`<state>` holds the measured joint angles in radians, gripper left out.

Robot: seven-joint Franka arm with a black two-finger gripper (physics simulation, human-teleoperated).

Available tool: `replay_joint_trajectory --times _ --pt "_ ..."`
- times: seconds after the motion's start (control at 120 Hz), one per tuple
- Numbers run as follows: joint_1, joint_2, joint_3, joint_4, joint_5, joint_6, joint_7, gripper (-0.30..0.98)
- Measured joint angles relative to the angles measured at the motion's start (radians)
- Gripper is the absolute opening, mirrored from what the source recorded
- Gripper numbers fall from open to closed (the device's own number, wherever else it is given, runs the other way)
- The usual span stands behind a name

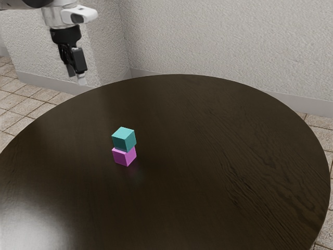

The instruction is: Pick up the blue block with one arm, and put the blue block on the table with one arm

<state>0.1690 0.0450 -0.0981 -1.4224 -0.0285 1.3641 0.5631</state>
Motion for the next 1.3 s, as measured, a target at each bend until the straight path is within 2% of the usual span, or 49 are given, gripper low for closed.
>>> replay_joint_trajectory --times 0.275,0.433,0.483,0.542,0.658,0.733,0.808,0.933,1.067,1.3 --pt "-0.013 0.000 0.000 0.001 -0.001 -0.005 0.107 0.69" --pt "0.016 -0.098 -0.008 0.128 0.008 -0.044 0.141 0.68" --pt "0.013 -0.103 -0.009 0.107 0.029 -0.055 0.141 0.69" --pt "0.005 -0.118 -0.009 0.010 0.051 -0.044 0.135 0.69" --pt "0.036 -0.145 -0.009 -0.311 0.068 0.079 0.122 0.68" --pt "0.077 -0.128 -0.012 -0.462 0.070 0.195 0.112 0.69" --pt "0.115 -0.058 -0.017 -0.560 0.080 0.331 0.094 0.69" --pt "0.163 -0.004 -0.020 -0.596 0.148 0.484 0.008 0.69" --pt "0.171 -0.003 -0.049 -0.599 0.172 0.569 -0.090 0.69" --pt "0.071 0.027 -0.076 -0.594 0.091 0.656 -0.306 0.68"
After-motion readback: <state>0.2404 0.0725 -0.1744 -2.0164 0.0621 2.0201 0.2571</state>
